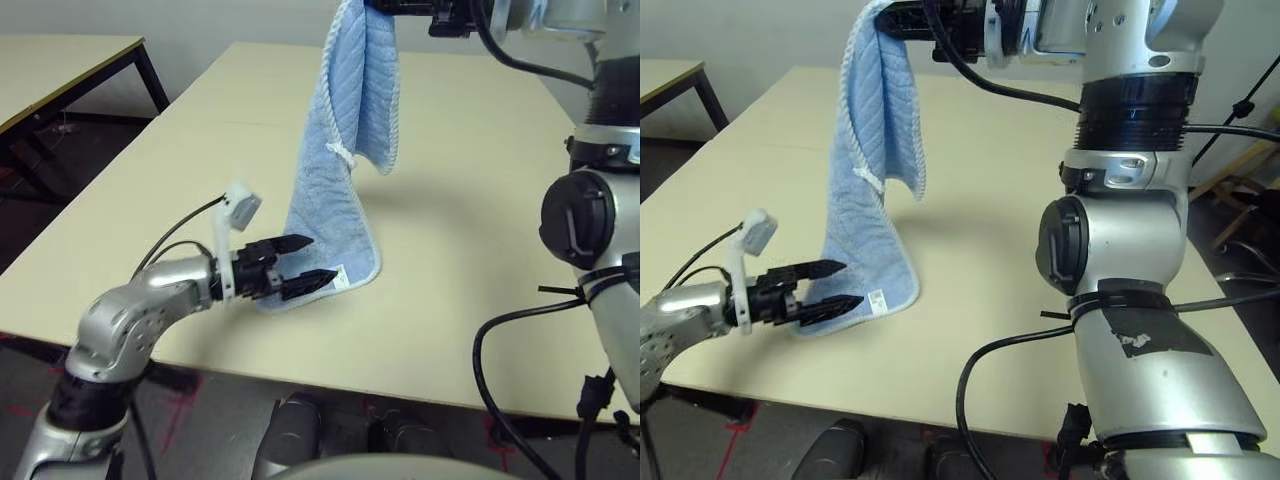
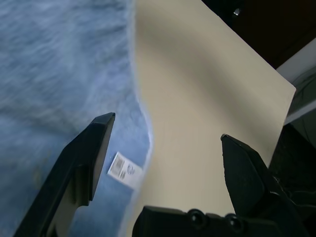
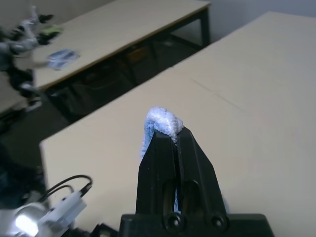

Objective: Fold the towel and set it aside.

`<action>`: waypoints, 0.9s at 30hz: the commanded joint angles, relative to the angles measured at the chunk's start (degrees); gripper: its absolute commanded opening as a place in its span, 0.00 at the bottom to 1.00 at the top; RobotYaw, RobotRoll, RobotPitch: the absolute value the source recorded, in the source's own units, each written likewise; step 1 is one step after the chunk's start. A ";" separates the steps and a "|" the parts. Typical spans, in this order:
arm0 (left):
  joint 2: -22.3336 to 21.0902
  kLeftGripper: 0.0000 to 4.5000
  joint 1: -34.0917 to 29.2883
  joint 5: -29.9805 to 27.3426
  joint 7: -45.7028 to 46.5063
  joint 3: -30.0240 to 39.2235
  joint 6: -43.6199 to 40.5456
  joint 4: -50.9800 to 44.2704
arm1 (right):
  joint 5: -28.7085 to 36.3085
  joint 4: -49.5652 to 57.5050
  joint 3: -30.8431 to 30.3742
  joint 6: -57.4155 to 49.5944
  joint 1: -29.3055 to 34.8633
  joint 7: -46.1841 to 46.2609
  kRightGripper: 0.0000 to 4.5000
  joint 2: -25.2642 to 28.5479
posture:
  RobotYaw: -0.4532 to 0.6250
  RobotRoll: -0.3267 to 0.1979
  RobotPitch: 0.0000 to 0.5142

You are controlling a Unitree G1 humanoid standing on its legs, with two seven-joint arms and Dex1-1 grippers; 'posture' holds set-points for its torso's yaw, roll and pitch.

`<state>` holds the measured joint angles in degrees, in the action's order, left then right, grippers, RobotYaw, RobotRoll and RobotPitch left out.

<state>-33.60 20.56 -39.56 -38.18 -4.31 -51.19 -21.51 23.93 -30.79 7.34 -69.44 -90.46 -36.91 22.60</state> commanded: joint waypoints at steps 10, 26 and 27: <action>8.34 1.00 12.99 7.87 1.62 -14.68 -10.19 15.08 | -2.87 -3.76 -2.12 6.63 1.83 1.07 0.01 0.60 | 0.62 0.62 0.11; 16.40 1.00 15.08 22.43 4.81 -22.76 -6.31 26.85 | -1.86 -2.09 -1.34 4.82 3.53 1.64 0.01 1.57 | 0.59 0.62 0.19; 16.70 1.00 15.01 23.41 5.56 -22.81 -6.13 27.77 | -1.66 -1.68 -1.21 4.52 3.66 1.72 0.01 1.52 | 0.59 0.62 0.19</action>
<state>-16.90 36.33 -18.68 -34.03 -25.68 -56.90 3.07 21.71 -33.73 5.55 -63.98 -87.39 -35.47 23.98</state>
